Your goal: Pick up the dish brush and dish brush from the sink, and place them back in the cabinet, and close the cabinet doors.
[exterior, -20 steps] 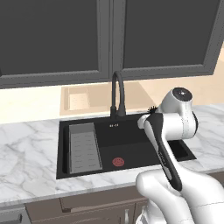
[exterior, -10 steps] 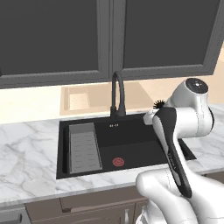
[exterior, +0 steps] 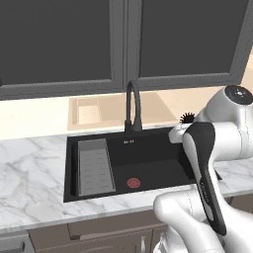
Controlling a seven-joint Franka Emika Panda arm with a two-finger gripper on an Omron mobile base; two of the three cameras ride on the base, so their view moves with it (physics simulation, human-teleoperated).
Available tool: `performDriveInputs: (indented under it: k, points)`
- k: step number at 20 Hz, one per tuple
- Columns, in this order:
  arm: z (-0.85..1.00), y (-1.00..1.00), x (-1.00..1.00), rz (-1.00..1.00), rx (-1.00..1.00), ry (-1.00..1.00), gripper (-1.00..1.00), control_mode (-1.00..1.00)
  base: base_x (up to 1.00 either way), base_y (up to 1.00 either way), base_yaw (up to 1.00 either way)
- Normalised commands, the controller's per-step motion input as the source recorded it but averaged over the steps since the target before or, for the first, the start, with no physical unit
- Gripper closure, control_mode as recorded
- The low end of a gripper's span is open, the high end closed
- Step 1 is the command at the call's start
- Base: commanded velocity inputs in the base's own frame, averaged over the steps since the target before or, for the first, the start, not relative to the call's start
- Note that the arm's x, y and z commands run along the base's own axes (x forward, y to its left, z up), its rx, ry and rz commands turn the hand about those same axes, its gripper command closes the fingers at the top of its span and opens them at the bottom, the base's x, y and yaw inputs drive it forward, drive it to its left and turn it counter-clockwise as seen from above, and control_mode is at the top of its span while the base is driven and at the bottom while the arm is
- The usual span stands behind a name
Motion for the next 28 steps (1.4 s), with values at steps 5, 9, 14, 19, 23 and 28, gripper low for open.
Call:
performDriveInputs:
  k: [5,9,14,19,23,28]
  points:
    - [0.20,0.00,0.00,0.00,0.00,-0.01,1.00,-1.00,0.00,0.00,0.00]
    - [0.17,0.00,-0.01,0.00,0.00,-0.03,1.00,-1.00,0.00,0.00,0.00]
    - [0.14,0.00,-0.09,0.00,0.00,-0.01,1.00,-1.00,0.00,0.00,0.00]
    - [0.06,0.00,-0.09,0.00,0.00,0.00,1.00,1.00,-0.29,0.00,0.01]
    - [0.00,0.00,0.00,0.00,0.00,0.00,1.00,1.00,-0.79,0.05,0.00]
    - [0.00,0.00,0.00,0.00,0.00,0.00,1.00,1.00,-0.91,0.26,0.00]
